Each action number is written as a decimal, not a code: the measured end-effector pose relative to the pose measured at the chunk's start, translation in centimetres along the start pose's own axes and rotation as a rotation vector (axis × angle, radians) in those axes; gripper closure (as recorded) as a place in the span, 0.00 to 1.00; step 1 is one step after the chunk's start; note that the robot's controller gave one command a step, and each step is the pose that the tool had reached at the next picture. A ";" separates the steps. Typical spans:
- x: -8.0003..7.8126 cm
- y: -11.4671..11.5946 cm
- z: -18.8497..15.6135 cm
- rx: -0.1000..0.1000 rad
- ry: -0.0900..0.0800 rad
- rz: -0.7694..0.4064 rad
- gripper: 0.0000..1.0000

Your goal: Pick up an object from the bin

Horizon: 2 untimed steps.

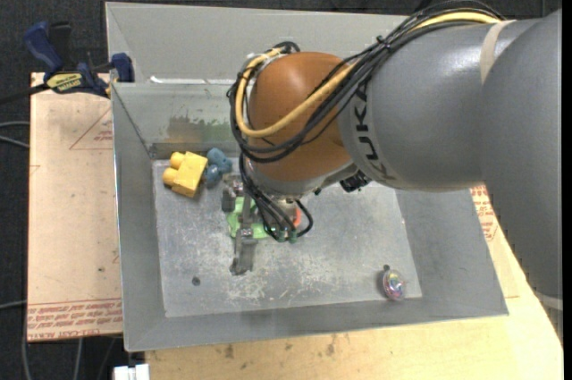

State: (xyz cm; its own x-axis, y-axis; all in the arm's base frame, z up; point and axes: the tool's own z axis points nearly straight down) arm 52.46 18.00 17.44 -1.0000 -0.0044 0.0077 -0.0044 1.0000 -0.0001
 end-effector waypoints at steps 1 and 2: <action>0.1 4.7 8.2 0.000 -0.003 -0.308 0.00; -9.4 1.3 0.9 0.001 -0.020 -0.256 0.00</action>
Offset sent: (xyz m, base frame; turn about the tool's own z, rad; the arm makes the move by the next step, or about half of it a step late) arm -0.0007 0.0459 -0.0790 -0.3068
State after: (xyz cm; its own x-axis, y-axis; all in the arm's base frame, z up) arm 61.80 19.29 16.42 -0.9662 -0.2574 -0.0119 -0.2574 0.9663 -0.0016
